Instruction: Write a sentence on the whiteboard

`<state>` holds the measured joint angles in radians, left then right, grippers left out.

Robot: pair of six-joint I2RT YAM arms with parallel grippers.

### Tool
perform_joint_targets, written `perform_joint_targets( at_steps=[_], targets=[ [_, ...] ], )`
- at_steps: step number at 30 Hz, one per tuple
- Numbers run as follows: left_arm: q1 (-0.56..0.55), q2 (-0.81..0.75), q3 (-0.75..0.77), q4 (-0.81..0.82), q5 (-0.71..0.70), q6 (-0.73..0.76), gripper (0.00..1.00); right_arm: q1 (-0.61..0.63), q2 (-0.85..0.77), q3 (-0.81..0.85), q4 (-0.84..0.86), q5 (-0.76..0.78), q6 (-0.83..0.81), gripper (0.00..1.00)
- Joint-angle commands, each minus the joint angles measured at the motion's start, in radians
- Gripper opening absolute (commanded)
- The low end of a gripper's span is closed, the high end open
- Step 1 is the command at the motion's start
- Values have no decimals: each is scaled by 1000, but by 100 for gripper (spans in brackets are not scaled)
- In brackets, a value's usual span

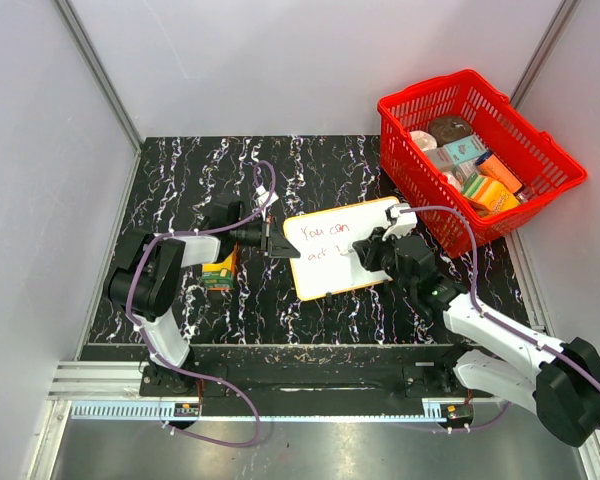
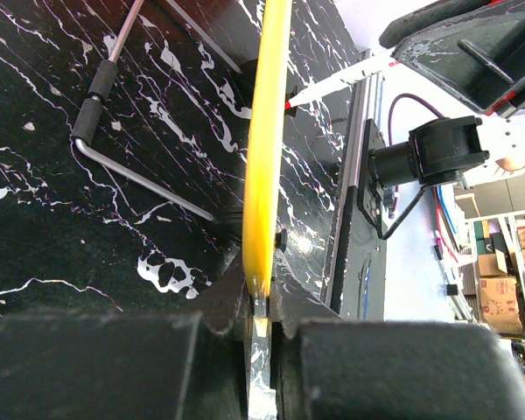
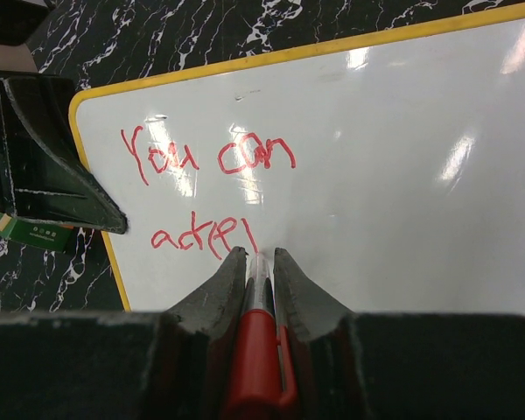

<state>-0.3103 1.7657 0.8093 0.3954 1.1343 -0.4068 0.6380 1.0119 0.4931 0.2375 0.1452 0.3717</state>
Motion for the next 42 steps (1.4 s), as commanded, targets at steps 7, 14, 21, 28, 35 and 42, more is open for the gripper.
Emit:
perform_joint_targets(
  at_steps=[7,14,21,28,35,42],
  targets=[
    [-18,-34,19,-20,1,43,0,-6,7,42,5,80,-17,0],
    [-18,-32,21,-20,2,45,0,-6,19,65,20,94,-13,0],
    [-19,-34,21,-21,2,46,0,-6,30,81,29,114,-7,0],
    [-19,-35,22,-23,2,46,0,-6,27,88,34,119,-8,0],
    [-21,-34,22,-24,2,48,0,-6,-21,73,31,74,-13,0],
    [-21,-37,25,-29,-1,49,0,-6,-88,44,20,77,-27,0]
  ],
)
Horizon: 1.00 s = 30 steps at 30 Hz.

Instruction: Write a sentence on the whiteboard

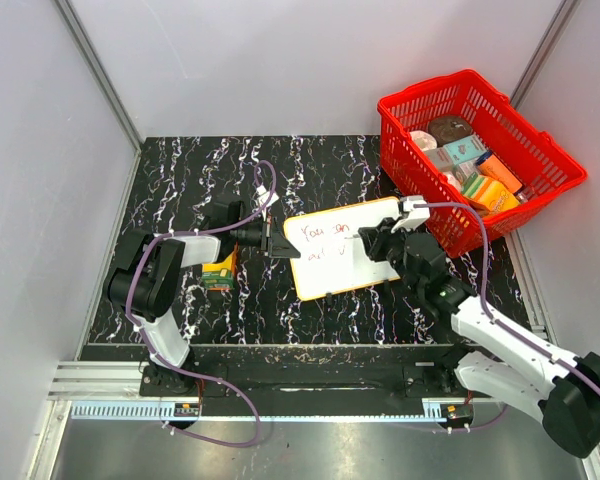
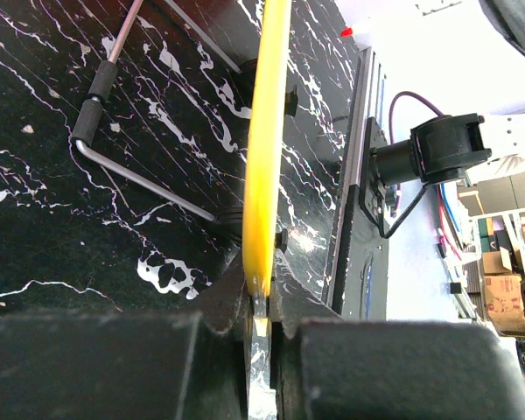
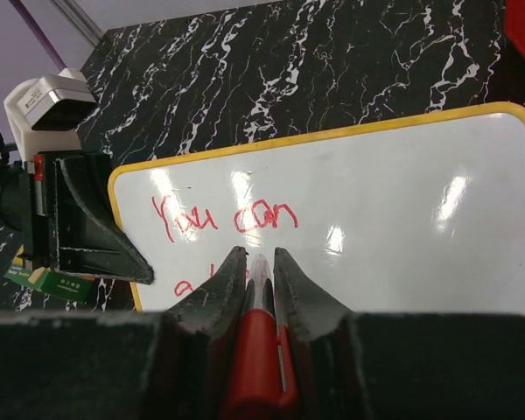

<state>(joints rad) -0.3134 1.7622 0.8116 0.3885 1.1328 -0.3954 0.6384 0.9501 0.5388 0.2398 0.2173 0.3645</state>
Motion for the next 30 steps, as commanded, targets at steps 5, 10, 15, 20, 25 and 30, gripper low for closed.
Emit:
perform_joint_targets(
  at_steps=[5,10,15,20,25,30],
  targets=[
    [-18,-33,21,-23,2,40,0,-6,2,-3,10,1,-29,0],
    [-18,-32,21,-25,1,41,0,-6,30,-10,16,-16,-33,0],
    [-18,-33,23,-30,1,43,0,-6,39,-13,18,-22,-35,0],
    [-18,-30,23,-33,-1,46,0,-6,52,-13,18,-27,-35,0],
    [-18,-30,23,-34,-2,46,0,-6,67,-20,23,-35,-30,0],
    [-19,-30,24,-34,-1,46,0,-5,75,-20,16,-29,-25,0]
  ],
)
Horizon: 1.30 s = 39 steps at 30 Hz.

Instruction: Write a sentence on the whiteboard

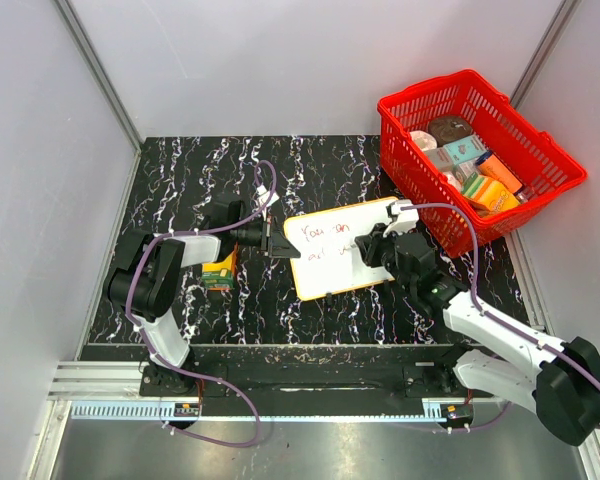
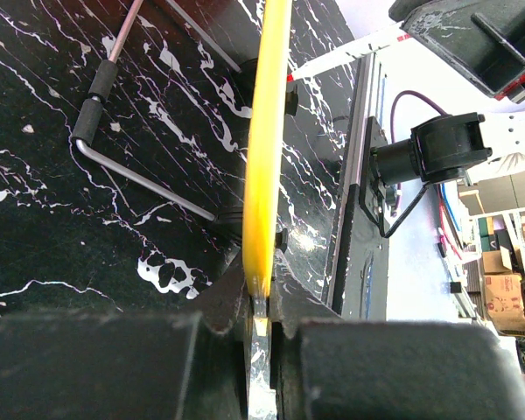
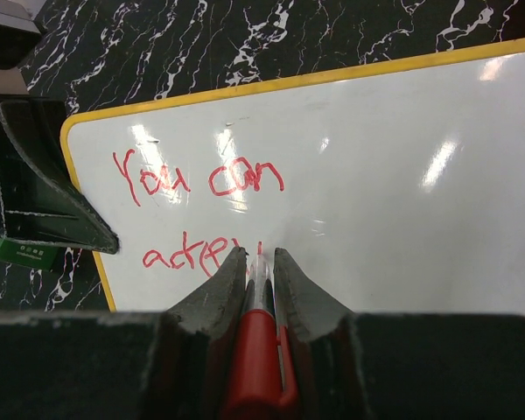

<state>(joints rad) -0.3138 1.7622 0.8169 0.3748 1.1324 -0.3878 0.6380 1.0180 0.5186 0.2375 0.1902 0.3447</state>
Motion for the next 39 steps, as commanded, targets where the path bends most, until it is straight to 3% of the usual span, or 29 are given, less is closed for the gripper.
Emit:
perform_joint_targets(
  at_steps=[1,27,39],
  targets=[
    [-19,-30,19,-20,-2,38,0,-6,8,-2,19,-1,-7,0],
    [-19,-32,18,-25,-2,43,0,-8,-25,21,-21,160,4,0],
    [-19,-33,18,-27,0,46,0,-6,-1,35,31,104,16,0]
  ],
)
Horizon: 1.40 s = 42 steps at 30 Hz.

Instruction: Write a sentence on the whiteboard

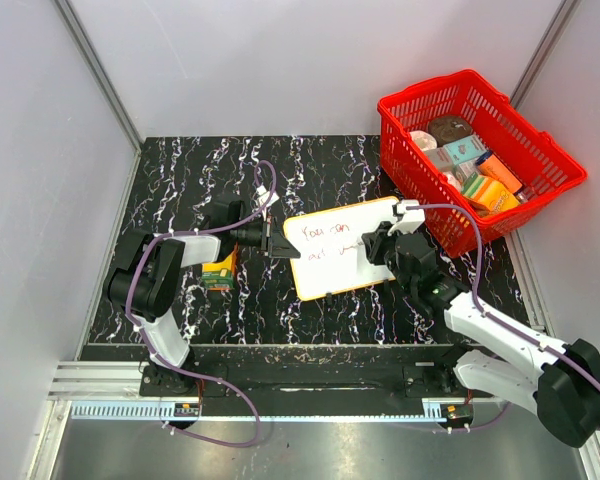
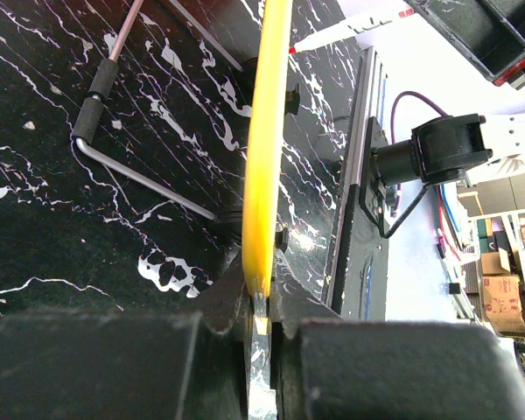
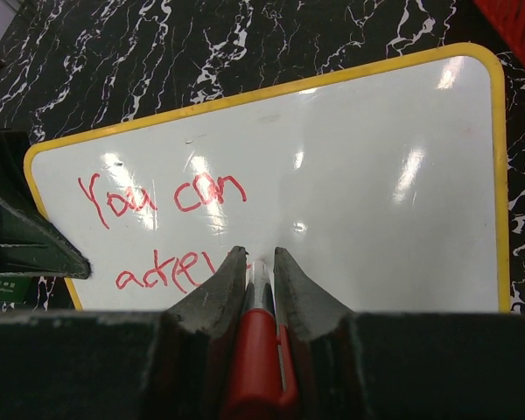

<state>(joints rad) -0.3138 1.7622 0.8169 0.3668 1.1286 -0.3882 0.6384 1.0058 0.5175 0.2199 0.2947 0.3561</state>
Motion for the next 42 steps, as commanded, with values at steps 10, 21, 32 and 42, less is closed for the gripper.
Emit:
perform_joint_targets(
  at_steps=[10,21,32,42],
  targets=[
    [-19,-35,18,-17,5,45,0,-6,24,36,73,-31,11,0],
    [-21,-32,19,-17,5,45,0,-6,42,38,50,-78,7,0],
    [-21,-29,22,-20,3,46,0,-6,7,12,-7,-77,6,0],
    [-21,-30,22,-25,2,49,0,-6,-18,-5,-40,-52,0,0]
  ],
)
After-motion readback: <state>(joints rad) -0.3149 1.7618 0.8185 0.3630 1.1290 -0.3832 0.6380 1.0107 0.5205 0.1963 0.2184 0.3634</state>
